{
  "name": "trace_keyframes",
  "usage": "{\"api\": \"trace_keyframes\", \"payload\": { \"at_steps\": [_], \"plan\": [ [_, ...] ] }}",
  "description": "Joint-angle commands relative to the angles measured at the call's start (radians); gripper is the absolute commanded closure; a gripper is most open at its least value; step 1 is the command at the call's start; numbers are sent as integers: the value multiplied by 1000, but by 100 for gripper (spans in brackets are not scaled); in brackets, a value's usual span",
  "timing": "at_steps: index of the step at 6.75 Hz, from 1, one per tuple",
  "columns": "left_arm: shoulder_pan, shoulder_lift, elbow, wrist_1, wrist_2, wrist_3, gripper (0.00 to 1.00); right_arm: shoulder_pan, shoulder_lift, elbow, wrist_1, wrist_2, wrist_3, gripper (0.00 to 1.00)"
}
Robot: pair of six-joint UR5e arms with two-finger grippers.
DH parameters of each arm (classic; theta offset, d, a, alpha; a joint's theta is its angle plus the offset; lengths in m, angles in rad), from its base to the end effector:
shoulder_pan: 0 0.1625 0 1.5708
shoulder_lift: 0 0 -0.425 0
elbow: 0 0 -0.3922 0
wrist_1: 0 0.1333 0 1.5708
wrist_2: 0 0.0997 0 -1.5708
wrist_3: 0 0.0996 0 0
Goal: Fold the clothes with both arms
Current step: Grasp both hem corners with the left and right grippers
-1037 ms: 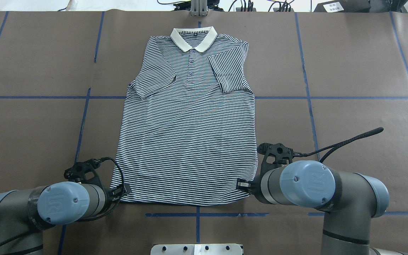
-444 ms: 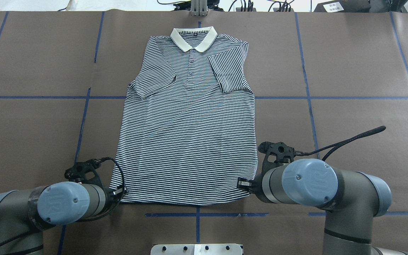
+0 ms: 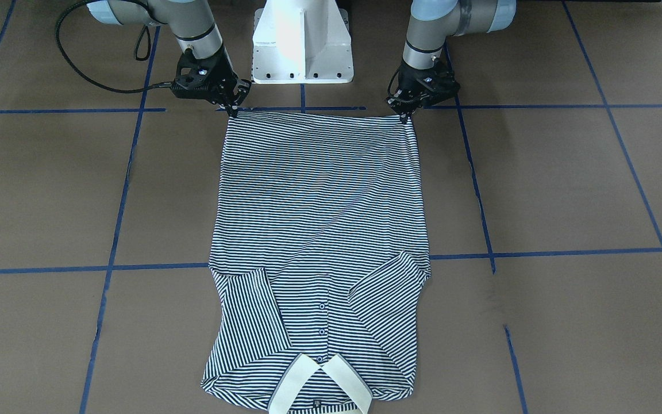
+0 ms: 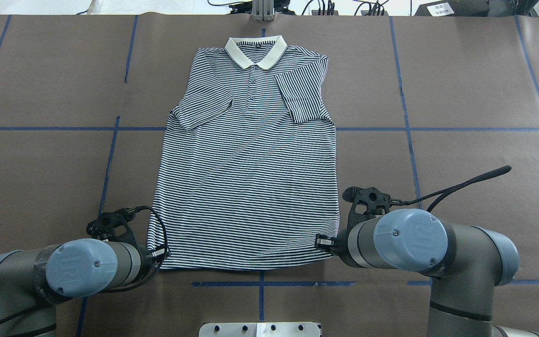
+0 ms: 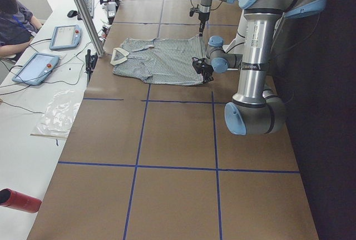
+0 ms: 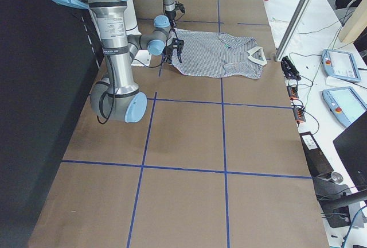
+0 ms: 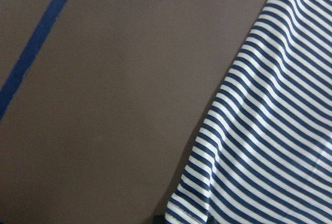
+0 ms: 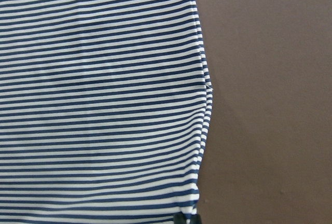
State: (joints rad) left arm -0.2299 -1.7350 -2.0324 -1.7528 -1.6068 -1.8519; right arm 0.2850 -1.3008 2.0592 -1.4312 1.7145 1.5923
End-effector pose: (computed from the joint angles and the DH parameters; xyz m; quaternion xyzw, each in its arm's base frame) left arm 0.4847 -0.2467 0.3488 -0.0266 0.3924 -0.2255 0.8913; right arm -0.4822 -0.2653 0.2858 -0.0072 -0.4377 0.1064 0.8928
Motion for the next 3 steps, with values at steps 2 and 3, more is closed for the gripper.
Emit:
{"api": "trace_keyframes", "payload": {
  "at_steps": [2, 3],
  "plan": [
    [6, 5, -84, 21, 4, -13, 100, 46, -65, 50, 0, 86, 0, 100],
    [74, 5, -119, 21, 4, -56, 100, 19, -122, 109, 1, 95, 0, 100]
  ]
}}
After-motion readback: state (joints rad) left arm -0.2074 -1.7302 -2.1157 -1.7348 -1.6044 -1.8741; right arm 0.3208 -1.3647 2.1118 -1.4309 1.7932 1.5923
